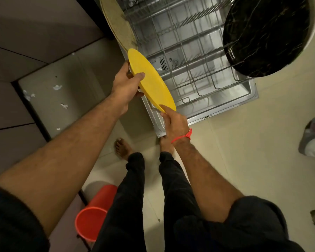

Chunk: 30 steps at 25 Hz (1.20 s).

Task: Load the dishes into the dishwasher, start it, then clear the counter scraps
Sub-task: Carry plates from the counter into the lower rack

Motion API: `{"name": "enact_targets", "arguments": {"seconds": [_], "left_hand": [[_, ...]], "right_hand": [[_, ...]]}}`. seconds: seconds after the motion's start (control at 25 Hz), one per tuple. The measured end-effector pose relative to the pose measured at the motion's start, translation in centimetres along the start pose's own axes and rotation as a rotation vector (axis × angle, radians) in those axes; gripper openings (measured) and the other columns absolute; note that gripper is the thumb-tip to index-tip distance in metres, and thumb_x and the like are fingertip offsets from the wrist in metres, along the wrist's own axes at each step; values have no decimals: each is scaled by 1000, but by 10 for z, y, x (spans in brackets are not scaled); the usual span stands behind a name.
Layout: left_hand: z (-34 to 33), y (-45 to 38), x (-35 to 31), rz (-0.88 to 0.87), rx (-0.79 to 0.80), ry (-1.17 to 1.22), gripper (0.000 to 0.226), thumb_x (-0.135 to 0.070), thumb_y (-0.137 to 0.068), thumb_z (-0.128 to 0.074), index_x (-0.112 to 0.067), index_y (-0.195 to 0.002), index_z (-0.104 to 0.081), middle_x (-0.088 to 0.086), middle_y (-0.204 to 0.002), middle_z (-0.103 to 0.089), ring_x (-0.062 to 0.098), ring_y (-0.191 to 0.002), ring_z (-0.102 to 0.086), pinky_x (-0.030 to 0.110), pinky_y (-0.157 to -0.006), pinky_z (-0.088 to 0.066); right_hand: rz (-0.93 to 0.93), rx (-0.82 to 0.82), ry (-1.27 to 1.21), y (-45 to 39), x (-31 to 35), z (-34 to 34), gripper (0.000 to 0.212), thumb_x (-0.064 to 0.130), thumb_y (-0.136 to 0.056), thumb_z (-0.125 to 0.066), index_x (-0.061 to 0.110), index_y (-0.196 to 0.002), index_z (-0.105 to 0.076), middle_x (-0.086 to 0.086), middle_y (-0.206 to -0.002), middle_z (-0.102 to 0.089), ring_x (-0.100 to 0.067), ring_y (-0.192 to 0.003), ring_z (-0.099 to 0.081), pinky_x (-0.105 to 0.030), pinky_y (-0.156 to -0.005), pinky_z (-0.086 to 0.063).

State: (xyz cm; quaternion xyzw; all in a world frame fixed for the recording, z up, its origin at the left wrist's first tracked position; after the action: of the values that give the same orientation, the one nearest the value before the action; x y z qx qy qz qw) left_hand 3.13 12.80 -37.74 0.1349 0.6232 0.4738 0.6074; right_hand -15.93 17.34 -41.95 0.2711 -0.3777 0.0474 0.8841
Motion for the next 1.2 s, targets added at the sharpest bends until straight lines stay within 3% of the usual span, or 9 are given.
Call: {"name": "enact_targets", "arguments": {"seconds": [0.12, 0.2, 0.32, 0.44, 0.56, 0.76, 0.88, 1.04, 1.2], "left_hand": [[-7, 0, -3, -4, 21, -25, 70, -21, -99, -65, -38, -157, -29, -3, -128, -65, 21, -106, -70, 44, -75, -64], [-11, 4, -11, 3, 45, -26, 74, -22, -100, -64, -42, -158, -22, -5, -128, -64, 19, -104, -70, 40, -66, -63], [-13, 9, -21, -56, 9, -105, 72, -27, -100, -62, -47, -157, -22, -6, -128, -63, 14, -100, -69, 35, -57, -61], [-12, 13, -18, -86, -24, -185, 69, -33, -100, -59, -50, -156, -22, -6, -125, -63, 12, -97, -69, 36, -57, -62], [-10, 7, -13, -58, 0, -174, 71, -36, -102, -59, -49, -158, -17, -5, -129, -61, 12, -99, -67, 35, -60, -62], [-19, -2, -18, 20, 130, -122, 76, -38, -101, -61, -46, -159, -13, -10, -118, -65, 19, -99, -72, 49, -69, -64], [-26, 2, -17, 48, 173, -148, 83, -38, -100, -61, -50, -158, -3, -8, -141, -52, 24, -114, -65, 56, -72, -62], [-28, -2, -12, 49, 187, -203, 90, -35, -98, -65, -53, -156, 2, -7, -157, -36, 24, -119, -59, 52, -66, -63], [-33, -11, -9, 32, 180, -209, 95, -29, -96, -69, -53, -157, 1, 0, -151, -45, 27, -108, -68, 47, -62, -63]], "right_hand": [[-23, 61, 50, -11, 6, -2, 34, 19, -99, -56, 25, -132, -63, -15, -115, -71, -39, -101, -66, -43, -87, -55], [4, 32, 107, -12, 11, -1, 34, 22, -99, -55, 26, -132, -62, -18, -108, -72, -42, -95, -66, -44, -77, -55], [61, -61, 147, -2, 26, -1, 31, 26, -99, -56, 22, -129, -64, -19, -92, -73, -43, -82, -66, -42, -64, -52], [34, 3, 166, 3, 32, -6, 32, 28, -101, -52, 22, -131, -61, -19, -93, -71, -43, -84, -65, -38, -63, -46], [-11, 37, 169, -8, 27, -9, 33, 25, -101, -51, 24, -132, -60, -20, -98, -71, -44, -88, -65, -41, -67, -50], [-90, 81, 112, -34, 19, -15, 34, 18, -99, -49, 25, -130, -60, -17, -101, -72, -42, -91, -65, -44, -76, -56], [-149, 131, 93, -46, 9, -12, 33, 10, -97, -51, 19, -125, -65, -22, -100, -70, -43, -94, -64, -39, -78, -51], [-239, 223, 116, -59, 2, -12, 25, 9, -97, -50, 11, -115, -68, -23, -104, -68, -42, -100, -62, -32, -78, -45], [-304, 295, 163, -60, -9, -10, 33, 3, -96, -48, 9, -125, -63, -21, -118, -66, -40, -112, -59, -35, -88, -46]]}}
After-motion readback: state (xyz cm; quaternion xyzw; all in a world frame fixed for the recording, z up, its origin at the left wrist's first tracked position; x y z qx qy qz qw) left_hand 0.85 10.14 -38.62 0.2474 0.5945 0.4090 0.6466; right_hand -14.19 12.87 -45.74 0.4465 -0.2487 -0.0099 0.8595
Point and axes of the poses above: each hand's wrist, its own y-axis away from the middle knuckle, its own z-axis out of the back of the hand, x = y × z, the point moved 1 cm from there along -y, towards the middle knuckle
